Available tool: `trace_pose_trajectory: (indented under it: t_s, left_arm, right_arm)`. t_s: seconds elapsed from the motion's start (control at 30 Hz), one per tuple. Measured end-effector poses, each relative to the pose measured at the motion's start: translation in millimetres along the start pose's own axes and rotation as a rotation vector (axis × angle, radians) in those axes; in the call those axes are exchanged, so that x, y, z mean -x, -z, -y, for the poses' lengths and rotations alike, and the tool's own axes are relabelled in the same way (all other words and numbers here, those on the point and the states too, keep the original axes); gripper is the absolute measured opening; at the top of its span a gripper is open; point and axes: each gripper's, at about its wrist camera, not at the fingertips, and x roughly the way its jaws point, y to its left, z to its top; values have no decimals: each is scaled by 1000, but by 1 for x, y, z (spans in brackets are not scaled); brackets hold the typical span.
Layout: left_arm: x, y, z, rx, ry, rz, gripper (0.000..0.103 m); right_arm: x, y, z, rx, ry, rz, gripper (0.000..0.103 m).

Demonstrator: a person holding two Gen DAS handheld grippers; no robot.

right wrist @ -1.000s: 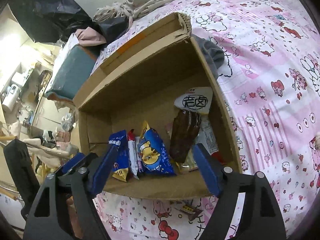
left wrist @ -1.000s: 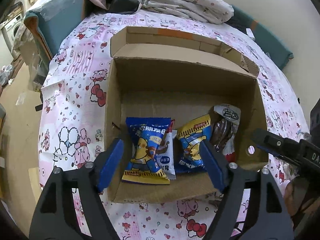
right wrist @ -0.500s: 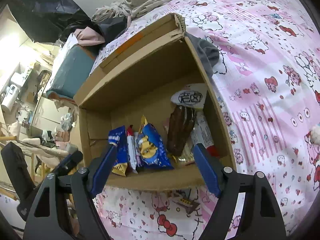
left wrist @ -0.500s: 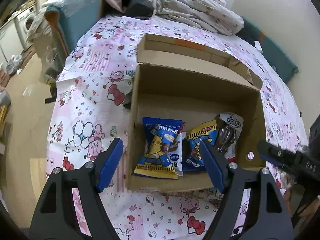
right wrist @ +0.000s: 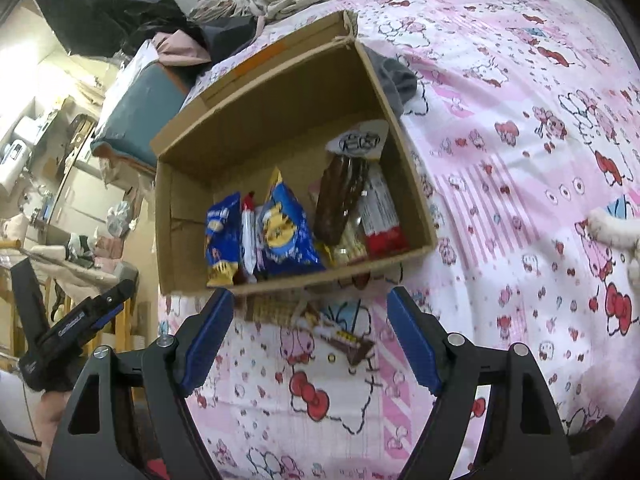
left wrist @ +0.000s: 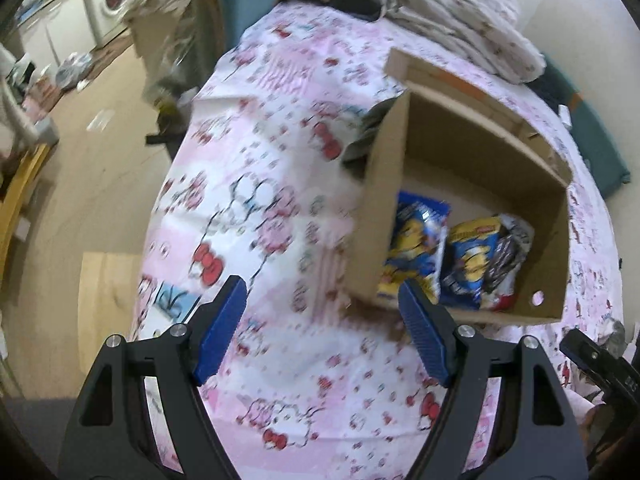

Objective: Organize snacks
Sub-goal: 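Withdraw both tools from the box toward the remaining snacks, then grasp a small clear packet with the left tool while the right tool grasps a chocolate bar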

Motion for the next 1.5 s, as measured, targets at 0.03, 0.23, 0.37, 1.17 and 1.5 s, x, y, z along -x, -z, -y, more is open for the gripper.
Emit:
trace_pose_trajectory:
  t_s: [0.03,0.23,0.37,1.17,1.5]
  left_arm:
    - [-2,4,-3,8,-8,-12,75]
    - [-31,28,4,-30,-36,-101,75]
    - [-60,38,25,-106,-32,-107,75]
    - [-103,60,57,-233,76,-109,12]
    - [-45,71,48,-210,71,-140,12]
  right_arm:
    - [-1,3,2,-6,-3,-10,81]
    - [-21,14,17,-48,25,-85,81]
    - [-31,12,19,-37,53,-108,81]
    - [-54,12,18,-26,52,-159,81]
    - [-75,18,11,21,95,-217,81]
